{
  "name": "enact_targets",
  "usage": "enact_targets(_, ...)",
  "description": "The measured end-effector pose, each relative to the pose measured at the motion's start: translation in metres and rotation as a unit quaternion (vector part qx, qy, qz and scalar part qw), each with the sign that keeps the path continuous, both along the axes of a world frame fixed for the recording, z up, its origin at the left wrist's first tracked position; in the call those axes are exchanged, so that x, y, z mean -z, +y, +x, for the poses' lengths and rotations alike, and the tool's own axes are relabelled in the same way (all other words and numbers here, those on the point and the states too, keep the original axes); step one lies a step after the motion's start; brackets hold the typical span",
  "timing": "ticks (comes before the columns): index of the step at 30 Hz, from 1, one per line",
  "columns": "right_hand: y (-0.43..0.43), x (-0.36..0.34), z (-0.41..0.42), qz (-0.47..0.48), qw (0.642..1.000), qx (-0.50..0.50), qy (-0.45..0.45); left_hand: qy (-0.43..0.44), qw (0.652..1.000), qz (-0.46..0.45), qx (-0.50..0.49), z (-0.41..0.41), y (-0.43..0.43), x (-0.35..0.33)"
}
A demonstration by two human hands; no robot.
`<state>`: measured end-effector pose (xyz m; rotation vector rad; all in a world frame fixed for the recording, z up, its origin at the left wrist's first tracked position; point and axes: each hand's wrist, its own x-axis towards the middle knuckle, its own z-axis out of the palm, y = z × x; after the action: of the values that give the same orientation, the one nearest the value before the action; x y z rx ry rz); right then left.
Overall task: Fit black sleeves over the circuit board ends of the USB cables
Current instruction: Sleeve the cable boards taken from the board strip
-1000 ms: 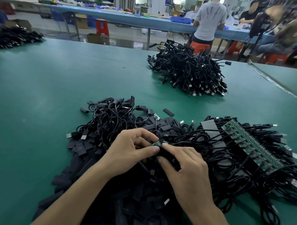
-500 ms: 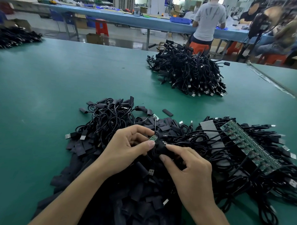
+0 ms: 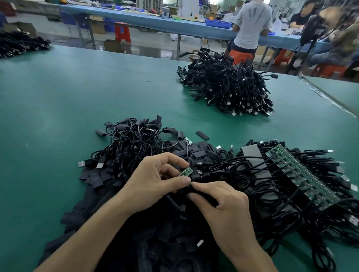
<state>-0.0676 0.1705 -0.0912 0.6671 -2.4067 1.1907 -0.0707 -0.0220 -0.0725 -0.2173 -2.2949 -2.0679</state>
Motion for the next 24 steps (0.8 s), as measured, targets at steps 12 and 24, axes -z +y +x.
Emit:
enact_targets(12, 0.0028, -0.0038, -0.0031, -0.083, 0.995, 0.020, -0.056, 0.022, 1.000, -0.008, -0.012, -0.0006, -0.0043, 0.0003)
enact_targets(24, 0.0032, -0.0040, -0.0031, -0.090, 0.993, 0.014, -0.078, 0.013, 1.000, -0.013, -0.021, 0.0015, -0.0030, -0.0049)
